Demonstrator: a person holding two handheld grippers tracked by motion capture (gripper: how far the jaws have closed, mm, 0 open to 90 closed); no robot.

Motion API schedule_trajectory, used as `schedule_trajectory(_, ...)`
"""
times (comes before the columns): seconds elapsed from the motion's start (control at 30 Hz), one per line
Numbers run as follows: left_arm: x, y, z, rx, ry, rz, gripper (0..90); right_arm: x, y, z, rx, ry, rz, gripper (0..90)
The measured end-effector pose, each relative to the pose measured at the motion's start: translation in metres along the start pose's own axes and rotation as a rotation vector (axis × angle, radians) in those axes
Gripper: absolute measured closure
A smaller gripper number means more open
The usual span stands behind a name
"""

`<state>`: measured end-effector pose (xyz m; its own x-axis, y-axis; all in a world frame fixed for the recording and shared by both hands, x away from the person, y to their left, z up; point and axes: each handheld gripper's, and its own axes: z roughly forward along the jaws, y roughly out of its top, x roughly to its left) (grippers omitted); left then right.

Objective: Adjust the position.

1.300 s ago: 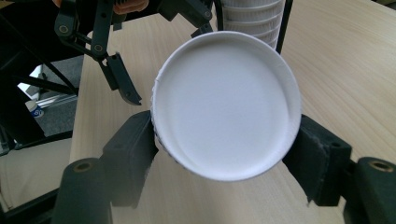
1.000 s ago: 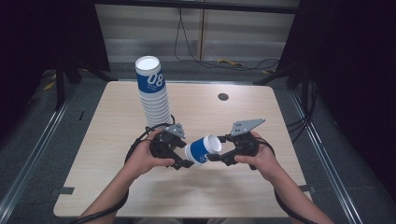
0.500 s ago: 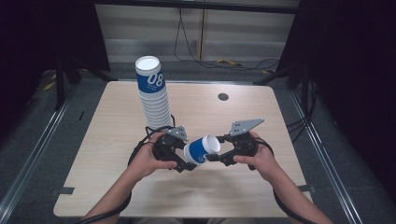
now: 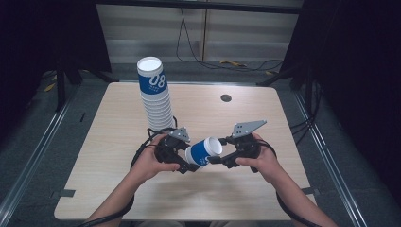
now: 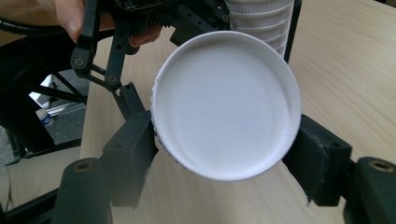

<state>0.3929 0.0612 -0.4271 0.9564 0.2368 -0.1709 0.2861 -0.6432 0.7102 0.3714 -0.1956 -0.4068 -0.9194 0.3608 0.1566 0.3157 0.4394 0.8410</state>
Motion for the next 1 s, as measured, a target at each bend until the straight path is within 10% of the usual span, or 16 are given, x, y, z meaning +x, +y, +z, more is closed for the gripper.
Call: schedule_trajectory(1.0, -0.0014, 0.0017, 0.007, 0.017, 0.008, 0.007, 14.8, 0.0015, 0.0074, 0.0023, 0.001, 0.003, -0.029, 28.6)
